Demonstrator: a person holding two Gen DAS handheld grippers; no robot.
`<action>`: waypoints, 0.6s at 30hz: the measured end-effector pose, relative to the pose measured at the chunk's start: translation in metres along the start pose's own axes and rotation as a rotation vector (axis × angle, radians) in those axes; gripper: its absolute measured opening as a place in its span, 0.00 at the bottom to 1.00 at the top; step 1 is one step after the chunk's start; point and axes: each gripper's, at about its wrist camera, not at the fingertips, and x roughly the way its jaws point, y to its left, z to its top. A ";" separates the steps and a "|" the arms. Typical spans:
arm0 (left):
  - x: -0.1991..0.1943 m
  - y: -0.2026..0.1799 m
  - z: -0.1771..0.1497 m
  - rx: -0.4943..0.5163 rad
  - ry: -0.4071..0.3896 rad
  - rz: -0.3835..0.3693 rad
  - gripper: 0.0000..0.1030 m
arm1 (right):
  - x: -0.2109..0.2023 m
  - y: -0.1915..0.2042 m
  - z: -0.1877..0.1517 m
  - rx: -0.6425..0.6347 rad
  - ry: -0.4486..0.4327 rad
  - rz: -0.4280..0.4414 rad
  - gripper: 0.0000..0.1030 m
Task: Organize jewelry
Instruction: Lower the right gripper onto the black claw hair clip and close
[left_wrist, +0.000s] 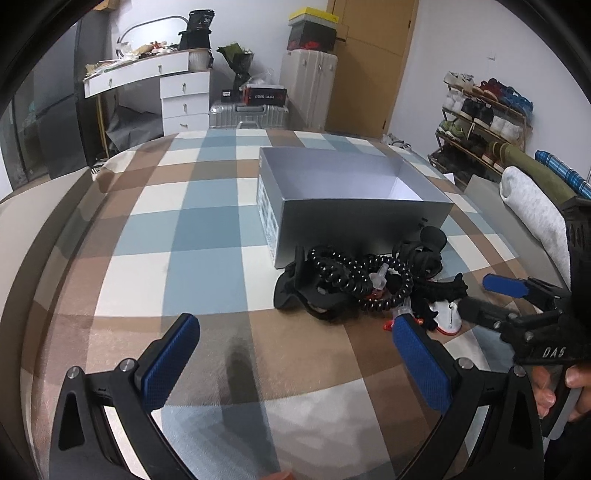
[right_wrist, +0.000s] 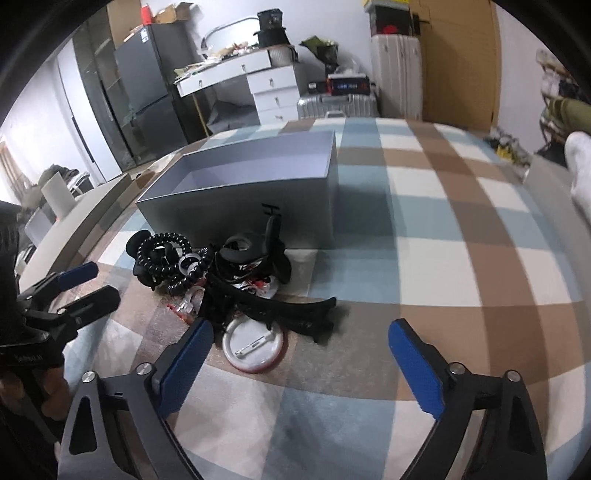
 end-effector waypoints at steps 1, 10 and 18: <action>0.001 -0.001 0.001 0.003 0.001 0.001 0.99 | 0.003 0.002 0.001 -0.004 0.010 -0.001 0.92; 0.008 0.003 0.002 -0.008 0.008 -0.020 0.99 | 0.018 0.015 0.006 -0.030 0.046 -0.033 0.86; 0.006 0.002 0.003 -0.007 0.003 -0.027 0.99 | 0.023 0.020 0.012 -0.032 0.053 -0.028 0.86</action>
